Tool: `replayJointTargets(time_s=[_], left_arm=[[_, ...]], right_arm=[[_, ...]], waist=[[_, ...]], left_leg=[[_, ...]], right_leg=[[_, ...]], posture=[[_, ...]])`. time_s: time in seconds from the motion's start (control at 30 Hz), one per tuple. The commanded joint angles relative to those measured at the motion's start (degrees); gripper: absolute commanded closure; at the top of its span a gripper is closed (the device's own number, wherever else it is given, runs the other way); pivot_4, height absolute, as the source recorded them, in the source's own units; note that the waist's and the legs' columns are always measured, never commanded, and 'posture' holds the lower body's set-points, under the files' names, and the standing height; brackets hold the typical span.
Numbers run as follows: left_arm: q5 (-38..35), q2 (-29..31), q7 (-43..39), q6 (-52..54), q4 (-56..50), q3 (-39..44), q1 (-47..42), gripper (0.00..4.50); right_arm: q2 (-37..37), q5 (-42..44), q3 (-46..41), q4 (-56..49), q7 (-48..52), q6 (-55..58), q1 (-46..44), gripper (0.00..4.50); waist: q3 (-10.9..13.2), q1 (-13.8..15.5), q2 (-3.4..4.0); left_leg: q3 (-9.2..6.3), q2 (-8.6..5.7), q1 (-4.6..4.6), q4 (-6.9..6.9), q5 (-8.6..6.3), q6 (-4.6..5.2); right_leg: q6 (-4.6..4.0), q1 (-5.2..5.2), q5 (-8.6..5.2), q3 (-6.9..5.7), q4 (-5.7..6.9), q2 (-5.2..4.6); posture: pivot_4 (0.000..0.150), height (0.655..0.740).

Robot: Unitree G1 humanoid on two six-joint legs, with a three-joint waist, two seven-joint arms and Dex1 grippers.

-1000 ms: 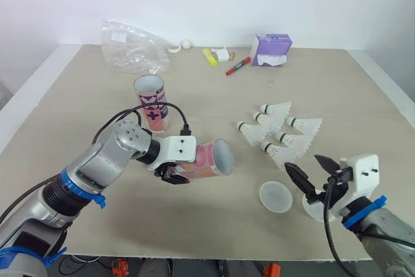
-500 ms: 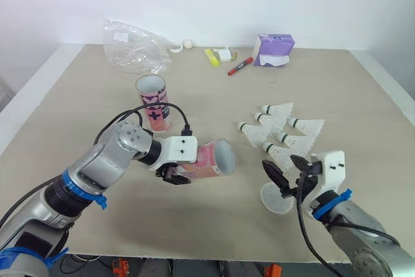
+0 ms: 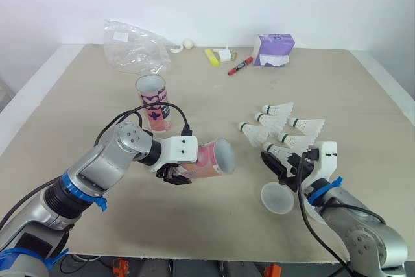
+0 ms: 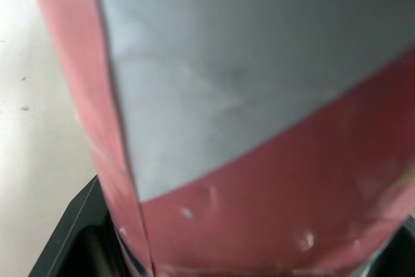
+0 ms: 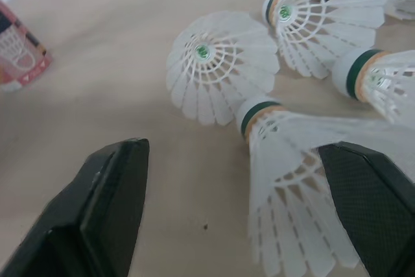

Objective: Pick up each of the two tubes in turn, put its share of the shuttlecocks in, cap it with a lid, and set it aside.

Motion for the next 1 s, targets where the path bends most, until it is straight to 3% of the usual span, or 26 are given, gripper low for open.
replayJointTargets(time_s=[0.03, 0.1, 0.2, 0.43, 0.63, 0.8, 0.93, 1.0], left_arm=[[-0.4, -0.4, 0.6, 0.7, -0.8, -0.7, 1.1, 1.36], [-0.4, -0.5, 0.9, 0.7, -0.9, -0.7, 1.2, 1.36], [-0.4, -0.6, 1.1, 0.6, -0.8, -0.7, 1.2, 1.36], [-0.2, -0.9, 1.3, -0.2, 0.2, -0.7, 0.8, 1.36], [0.1, -1.6, 1.1, -2.1, 2.5, -0.8, 0.2, 1.36], [0.3, -2.4, 0.6, -4.0, 5.1, -0.8, -0.4, 1.36], [0.3, -3.0, 0.2, -4.5, 6.2, -0.9, -0.7, 1.36], [0.1, -3.4, -0.2, -4.2, 6.9, -0.9, -1.0, 1.36]], right_arm=[[-0.2, 1.5, -1.5, -0.3, -0.3, 0.6, -0.8, 2.18], [-0.2, 1.6, -1.3, -0.1, -0.2, 0.8, -0.9, 3.2], [-0.2, 1.3, -1.0, 0.3, 0.1, 0.8, -0.9, 4.29], [-2.0, 0.0, -0.6, -0.7, 1.7, -0.1, -0.3, 4.29], [-10.9, 4.7, -6.6, -9.1, 5.4, 1.3, -1.7, 4.29], [-25.5, 1.3, -8.3, -15.0, 21.1, -7.9, -4.3, 4.29], [-30.8, -1.2, -6.5, -17.1, 33.7, -17.9, -5.3, 4.29], [-34.2, -6.7, -2.0, -17.7, 39.3, -24.0, -6.1, 4.29]], waist=[[0.0, 0.0, 0.0], [0.0, 0.0, 0.0], [0.0, 0.0, 0.0], [0.0, 0.0, 0.0], [0.0, 0.1, 0.05], [0.1, 0.2, 0.17], [0.1, 0.2, 0.11], [0.1, 0.1, 0.07]], left_leg=[[-0.01, 0.0, 0.0, -0.01, 0.0, 0.0], [-0.01, 0.0, 0.0, -0.02, 0.0, 0.0], [-0.01, -0.01, 0.0, -0.01, 0.0, 0.0], [0.0, -0.01, 0.0, -0.01, 0.0, 0.0], [0.0, -0.08, -0.01, 0.01, 0.0, 0.0], [-0.04, -0.15, 0.04, 0.29, 0.01, 0.02], [-0.03, -0.17, 0.07, 0.47, 0.0, 0.0], [-0.03, -0.17, 0.05, 0.53, 0.0, 0.0]], right_leg=[[0.0, 0.0, 0.0, 0.0, 0.0, 0.0], [0.0, 0.0, -0.01, 0.0, 0.0, 0.0], [0.0, 0.0, 0.0, 0.0, 0.0, -0.01], [0.01, 0.01, 0.0, 0.0, 0.0, -0.01], [0.04, 0.02, 0.0, 0.01, 0.0, -0.06], [0.13, 0.26, 0.04, -0.01, -0.06, -0.11], [0.2, 0.44, 0.01, -0.01, -0.13, -0.15], [0.23, 0.49, -0.01, -0.01, -0.15, -0.16]], posture=[[0.15, 0.74], [0.15, 0.74], [0.15, 0.74], [0.15, 0.74], [0.15, 0.74], [0.15, 0.74], [0.15, 0.74], [0.15, 0.74]])
